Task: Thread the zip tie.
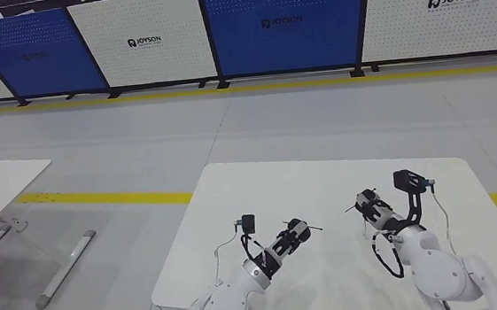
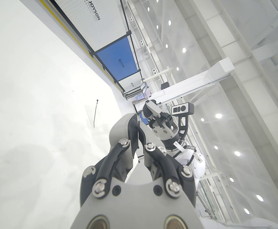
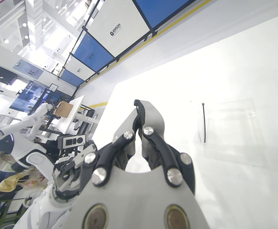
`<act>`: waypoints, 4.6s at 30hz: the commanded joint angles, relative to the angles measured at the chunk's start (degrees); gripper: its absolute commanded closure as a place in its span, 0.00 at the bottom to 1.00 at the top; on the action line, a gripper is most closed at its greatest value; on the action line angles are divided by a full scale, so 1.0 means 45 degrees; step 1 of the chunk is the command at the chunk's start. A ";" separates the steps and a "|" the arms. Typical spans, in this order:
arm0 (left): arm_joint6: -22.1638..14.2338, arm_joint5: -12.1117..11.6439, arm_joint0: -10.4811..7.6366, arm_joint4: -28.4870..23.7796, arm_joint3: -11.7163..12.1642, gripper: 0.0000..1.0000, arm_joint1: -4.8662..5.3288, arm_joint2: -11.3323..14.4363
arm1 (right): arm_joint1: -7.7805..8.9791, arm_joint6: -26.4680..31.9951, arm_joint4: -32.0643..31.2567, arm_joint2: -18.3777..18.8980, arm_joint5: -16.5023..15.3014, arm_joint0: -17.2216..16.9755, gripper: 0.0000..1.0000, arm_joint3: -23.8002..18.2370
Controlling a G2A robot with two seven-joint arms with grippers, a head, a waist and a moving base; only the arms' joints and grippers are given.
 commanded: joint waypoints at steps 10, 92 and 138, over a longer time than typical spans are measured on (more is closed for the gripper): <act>0.0000 0.0000 0.0000 0.0000 0.0000 1.00 0.0000 0.0000 | 0.0000 0.0000 0.0000 0.0000 0.0000 0.0000 1.00 0.0000; 0.3573 0.0752 -0.1314 0.1734 0.0370 1.00 -0.0525 0.1309 | -0.0386 -0.3310 0.0479 -0.0839 -0.1617 -0.0983 1.00 -0.0222; 0.3573 0.0752 -0.1314 0.1734 0.0370 1.00 -0.0525 0.1309 | -0.0750 -0.3925 0.0432 -0.1326 -0.1423 -0.0592 1.00 0.0489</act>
